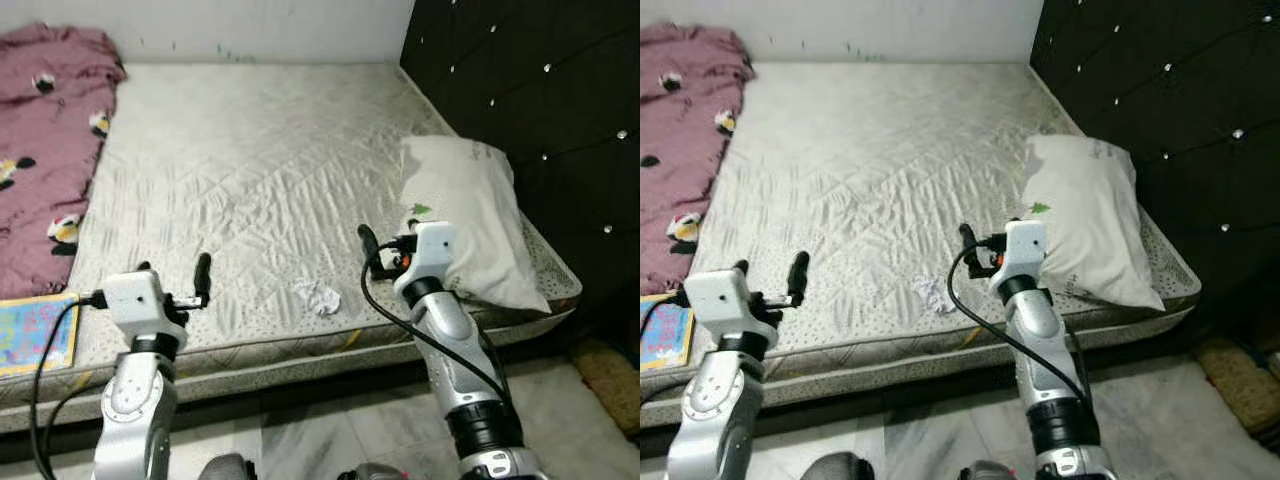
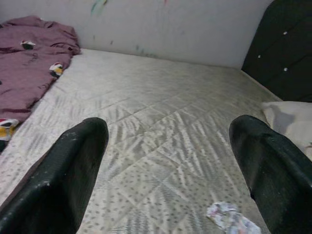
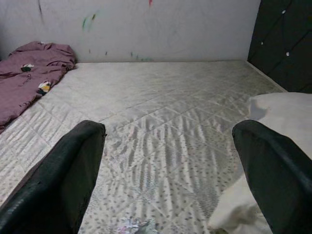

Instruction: Clean up the room

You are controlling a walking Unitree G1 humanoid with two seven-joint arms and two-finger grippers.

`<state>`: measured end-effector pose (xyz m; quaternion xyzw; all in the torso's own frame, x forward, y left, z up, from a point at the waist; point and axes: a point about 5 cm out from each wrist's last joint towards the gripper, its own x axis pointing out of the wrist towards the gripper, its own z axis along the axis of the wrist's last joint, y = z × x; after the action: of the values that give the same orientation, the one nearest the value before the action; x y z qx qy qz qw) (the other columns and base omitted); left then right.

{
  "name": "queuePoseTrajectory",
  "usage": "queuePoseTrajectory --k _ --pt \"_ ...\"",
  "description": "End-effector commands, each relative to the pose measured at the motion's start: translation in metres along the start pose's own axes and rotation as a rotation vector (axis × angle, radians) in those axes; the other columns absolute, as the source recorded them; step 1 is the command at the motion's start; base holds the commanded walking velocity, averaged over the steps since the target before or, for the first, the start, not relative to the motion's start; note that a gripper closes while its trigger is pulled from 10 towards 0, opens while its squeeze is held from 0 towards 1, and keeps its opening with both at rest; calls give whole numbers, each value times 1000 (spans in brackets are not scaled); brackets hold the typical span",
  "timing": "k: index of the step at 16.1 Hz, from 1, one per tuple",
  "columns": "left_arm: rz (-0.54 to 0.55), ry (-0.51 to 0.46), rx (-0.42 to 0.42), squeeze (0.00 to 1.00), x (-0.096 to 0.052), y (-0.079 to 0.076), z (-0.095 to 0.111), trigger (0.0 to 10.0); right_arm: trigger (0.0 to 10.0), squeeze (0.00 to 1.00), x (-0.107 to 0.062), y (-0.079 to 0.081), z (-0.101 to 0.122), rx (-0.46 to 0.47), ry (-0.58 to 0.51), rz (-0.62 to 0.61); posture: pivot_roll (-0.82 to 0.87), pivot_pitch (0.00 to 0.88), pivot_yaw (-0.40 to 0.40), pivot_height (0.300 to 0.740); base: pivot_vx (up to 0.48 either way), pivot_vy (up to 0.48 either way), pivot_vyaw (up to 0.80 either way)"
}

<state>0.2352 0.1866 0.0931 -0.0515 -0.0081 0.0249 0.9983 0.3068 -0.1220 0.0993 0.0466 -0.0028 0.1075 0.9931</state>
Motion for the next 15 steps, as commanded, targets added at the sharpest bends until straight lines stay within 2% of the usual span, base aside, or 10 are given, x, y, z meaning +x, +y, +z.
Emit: queuePoseTrajectory --k 1,9,15 --pt "-7 -13 -1 0 1 -1 4 10000 10000 0 1 -2 1 0 1 -12 36 36 -67 740 270 0 0" --pt "-7 -8 -6 0 1 -2 3 10000 10000 0 1 -3 2 -4 -2 -15 31 42 -67 740 289 0 0" --pt "-7 -5 -6 0 1 -1 3 10000 10000 0 1 -4 3 -1 -6 -22 28 44 -65 740 0 0 0"
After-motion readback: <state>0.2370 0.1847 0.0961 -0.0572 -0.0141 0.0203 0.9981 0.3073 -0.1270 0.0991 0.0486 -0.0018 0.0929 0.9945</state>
